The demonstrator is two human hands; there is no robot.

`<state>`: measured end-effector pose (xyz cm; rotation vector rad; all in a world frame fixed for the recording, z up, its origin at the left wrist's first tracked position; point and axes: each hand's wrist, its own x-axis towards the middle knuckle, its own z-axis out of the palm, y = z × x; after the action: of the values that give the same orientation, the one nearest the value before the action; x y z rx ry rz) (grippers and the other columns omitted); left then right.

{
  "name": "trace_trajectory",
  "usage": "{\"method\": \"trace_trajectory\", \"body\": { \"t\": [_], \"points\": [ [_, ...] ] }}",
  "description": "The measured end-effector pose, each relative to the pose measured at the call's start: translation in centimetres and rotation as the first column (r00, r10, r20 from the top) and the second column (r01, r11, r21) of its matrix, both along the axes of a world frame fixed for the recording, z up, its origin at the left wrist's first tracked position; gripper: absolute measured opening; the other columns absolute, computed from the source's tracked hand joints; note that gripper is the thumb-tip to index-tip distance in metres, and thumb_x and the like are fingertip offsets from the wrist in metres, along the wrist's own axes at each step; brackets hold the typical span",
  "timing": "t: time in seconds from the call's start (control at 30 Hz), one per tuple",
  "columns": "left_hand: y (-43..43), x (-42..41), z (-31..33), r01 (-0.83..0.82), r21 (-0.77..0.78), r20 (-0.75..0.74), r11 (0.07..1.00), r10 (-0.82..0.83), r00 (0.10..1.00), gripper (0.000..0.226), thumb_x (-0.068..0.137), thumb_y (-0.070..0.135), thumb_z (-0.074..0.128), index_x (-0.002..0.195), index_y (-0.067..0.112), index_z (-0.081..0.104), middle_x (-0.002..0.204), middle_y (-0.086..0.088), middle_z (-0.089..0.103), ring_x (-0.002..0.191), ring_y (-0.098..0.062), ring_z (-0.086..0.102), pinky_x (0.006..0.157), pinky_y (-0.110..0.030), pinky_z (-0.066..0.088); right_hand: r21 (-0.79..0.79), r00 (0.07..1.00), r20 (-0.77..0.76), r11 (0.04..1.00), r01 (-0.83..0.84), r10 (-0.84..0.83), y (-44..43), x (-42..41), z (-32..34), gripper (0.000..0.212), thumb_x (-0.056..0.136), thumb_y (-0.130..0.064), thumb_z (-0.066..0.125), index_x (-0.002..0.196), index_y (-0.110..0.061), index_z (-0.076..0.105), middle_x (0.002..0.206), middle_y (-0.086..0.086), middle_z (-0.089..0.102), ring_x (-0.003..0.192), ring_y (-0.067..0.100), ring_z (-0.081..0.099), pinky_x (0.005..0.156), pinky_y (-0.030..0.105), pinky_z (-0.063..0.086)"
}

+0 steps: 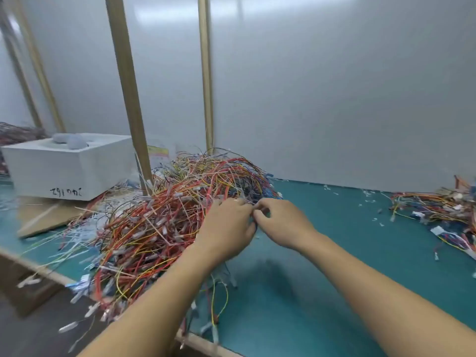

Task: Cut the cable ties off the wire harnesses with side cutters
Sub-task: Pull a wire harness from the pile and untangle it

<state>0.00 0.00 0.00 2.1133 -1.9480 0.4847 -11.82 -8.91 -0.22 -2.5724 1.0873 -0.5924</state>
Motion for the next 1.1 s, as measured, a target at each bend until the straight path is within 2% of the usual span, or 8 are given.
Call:
{"method": "trace_trajectory", "body": {
  "t": [0.2, 0.33, 0.4, 0.5, 0.6, 0.83, 0.97, 1.1],
  "points": [
    [1.7, 9.4, 3.0, -0.157, -0.392, -0.038, 0.906, 0.154, 0.987, 0.029, 0.093, 0.038, 0.055, 0.117, 0.023, 0.064, 0.113, 0.001, 0.067, 0.101, -0.020, 0.062, 0.093, -0.041, 0.047, 0.091, 0.969, 0.199, 0.981, -0.170, 0.150, -2.2, 8.6, 3.2, 0.033, 0.090, -0.054, 0.050, 0.106, -0.028, 0.064, 0.097, -0.013, 0.067, 0.089, 0.008, 0.063, 0.071, 0.030, 0.049],
    [0.8, 12.9, 2.8, -0.477, -0.062, -0.106, 0.877, 0.469, 0.877, 0.049, 0.096, 0.053, 0.043, 0.132, 0.020, 0.048, 0.122, -0.003, 0.062, 0.114, -0.024, 0.058, 0.105, -0.047, 0.040, 0.151, 0.961, 0.268, 0.983, -0.107, 0.064, -5.1, 12.6, 3.9, 0.025, 0.095, -0.039, 0.052, 0.112, -0.023, 0.061, 0.103, -0.006, 0.065, 0.089, 0.011, 0.061, 0.078, 0.035, 0.051],
    [0.4, 13.3, 2.0, -0.433, 0.123, -0.086, 0.893, 0.445, 0.892, 0.044, 0.097, 0.056, 0.040, 0.122, 0.021, 0.050, 0.114, 0.001, 0.063, 0.110, -0.023, 0.058, 0.106, -0.049, 0.039, 0.200, 0.970, 0.243, 0.979, -0.033, -0.017, -6.5, 13.7, 3.4, 0.024, 0.095, -0.041, 0.054, 0.100, -0.020, 0.064, 0.087, -0.004, 0.065, 0.075, 0.012, 0.059, 0.069, 0.032, 0.048],
    [0.0, 13.9, 1.9, -0.373, 0.019, -0.058, 0.928, 0.374, 0.926, 0.035, 0.094, 0.055, 0.048, 0.115, 0.026, 0.050, 0.109, 0.006, 0.062, 0.108, -0.021, 0.057, 0.103, -0.045, 0.038, 0.209, 0.988, 0.132, 0.977, 0.052, -0.080, -7.4, 15.2, 3.0, 0.039, 0.088, -0.054, 0.061, 0.075, -0.017, 0.057, 0.064, -0.003, 0.056, 0.059, 0.019, 0.055, 0.062, 0.030, 0.045],
    [-0.1, 14.4, 2.0, -0.333, -0.073, -0.177, 0.940, 0.316, 0.932, 0.031, 0.089, 0.053, 0.056, 0.110, 0.031, 0.051, 0.103, 0.009, 0.062, 0.103, -0.018, 0.058, 0.096, -0.041, 0.042, 0.215, 0.996, 0.040, 0.974, 0.067, -0.077, -7.5, 16.4, 3.3, 0.030, 0.083, -0.033, 0.073, 0.099, -0.009, 0.068, 0.095, 0.008, 0.071, 0.087, 0.024, 0.068, 0.080, 0.040, 0.058],
    [-0.3, 13.9, 3.0, -0.151, -0.427, -0.133, 0.891, 0.104, 0.986, 0.026, 0.089, 0.041, 0.061, 0.111, 0.026, 0.061, 0.108, 0.003, 0.062, 0.096, -0.019, 0.059, 0.084, -0.039, 0.048, 0.290, 0.915, 0.403, 0.951, -0.102, -0.025, -6.8, 17.3, 9.0, 0.023, 0.080, 0.002, 0.064, 0.094, -0.015, 0.071, 0.095, 0.007, 0.068, 0.086, 0.023, 0.068, 0.080, 0.042, 0.061],
    [-1.3, 13.2, 3.9, -0.096, -0.296, -0.126, 0.950, 0.061, 0.990, 0.026, 0.093, 0.039, 0.053, 0.117, 0.030, 0.058, 0.124, 0.007, 0.058, 0.108, -0.018, 0.057, 0.097, -0.039, 0.041, 0.324, 0.800, 0.597, 0.895, -0.305, 0.057, -5.8, 17.7, 13.6, 0.030, 0.082, 0.009, 0.062, 0.108, -0.006, 0.065, 0.092, 0.021, 0.069, 0.075, 0.031, 0.071, 0.075, 0.050, 0.061],
    [-1.1, 12.7, 4.0, -0.175, -0.422, -0.403, 0.889, -0.011, 0.915, 0.012, 0.097, 0.038, 0.048, 0.098, 0.037, 0.059, 0.088, 0.018, 0.066, 0.078, 0.002, 0.060, 0.099, -0.040, 0.037, 0.359, 0.816, 0.571, 0.866, -0.348, 0.091, -4.6, 16.3, 10.9, 0.027, 0.085, 0.003, 0.066, 0.111, -0.006, 0.064, 0.095, 0.016, 0.069, 0.072, 0.025, 0.070, 0.071, 0.041, 0.063]
  ]
}}
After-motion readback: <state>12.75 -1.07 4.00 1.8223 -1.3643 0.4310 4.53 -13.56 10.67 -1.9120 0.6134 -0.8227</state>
